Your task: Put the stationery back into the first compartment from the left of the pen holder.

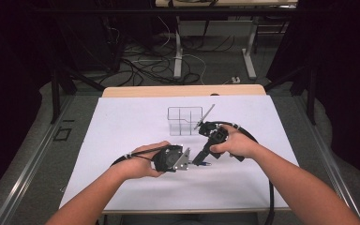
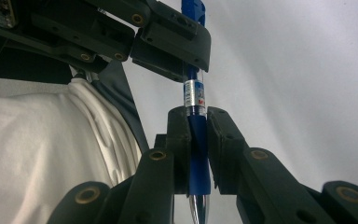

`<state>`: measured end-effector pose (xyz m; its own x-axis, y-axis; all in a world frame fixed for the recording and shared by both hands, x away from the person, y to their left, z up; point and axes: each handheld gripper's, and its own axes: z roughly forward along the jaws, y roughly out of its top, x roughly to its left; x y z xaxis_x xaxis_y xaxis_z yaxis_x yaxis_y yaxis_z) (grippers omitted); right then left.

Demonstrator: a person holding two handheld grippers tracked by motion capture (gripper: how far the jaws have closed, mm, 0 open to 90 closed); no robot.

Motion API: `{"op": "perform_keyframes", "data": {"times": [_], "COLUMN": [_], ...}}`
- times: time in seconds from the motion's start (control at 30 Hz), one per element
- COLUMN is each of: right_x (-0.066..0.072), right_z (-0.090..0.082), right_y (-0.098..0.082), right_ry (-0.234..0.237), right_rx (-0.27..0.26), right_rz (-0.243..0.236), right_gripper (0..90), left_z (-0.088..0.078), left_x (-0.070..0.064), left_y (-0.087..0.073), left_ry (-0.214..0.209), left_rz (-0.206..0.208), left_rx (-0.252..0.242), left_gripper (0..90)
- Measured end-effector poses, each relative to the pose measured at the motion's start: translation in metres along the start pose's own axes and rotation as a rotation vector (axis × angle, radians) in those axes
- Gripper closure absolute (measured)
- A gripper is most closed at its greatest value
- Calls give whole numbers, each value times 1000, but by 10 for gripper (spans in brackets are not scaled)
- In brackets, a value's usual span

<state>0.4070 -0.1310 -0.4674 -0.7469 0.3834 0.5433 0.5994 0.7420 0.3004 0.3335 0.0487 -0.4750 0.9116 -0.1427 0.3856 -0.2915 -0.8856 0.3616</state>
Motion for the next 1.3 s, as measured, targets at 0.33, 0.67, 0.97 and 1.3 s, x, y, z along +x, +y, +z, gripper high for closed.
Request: {"op": "perform_keyframes", "data": {"times": [0.33, 0.67, 0.97, 1.3], "right_x": [0, -1, 1, -4], "right_z": [0, -7, -20, -32], "right_y": [0, -6, -11, -14], "right_ry": [6, -45, -132, -222], "right_rx": [-29, -181, -252, -354], "right_rz": [-10, -53, -103, -89], "right_gripper": [765, 543, 397, 275], "left_z": [-2, -1, -3, -8], "left_x": [2, 4, 13, 28], "left_y": [-1, -2, -8, -21], "left_ry": [-3, -8, -10, -1], "left_rz": [2, -25, -99, -223], "left_rx": [9, 30, 33, 28], "left_gripper": [792, 792, 792, 792]}}
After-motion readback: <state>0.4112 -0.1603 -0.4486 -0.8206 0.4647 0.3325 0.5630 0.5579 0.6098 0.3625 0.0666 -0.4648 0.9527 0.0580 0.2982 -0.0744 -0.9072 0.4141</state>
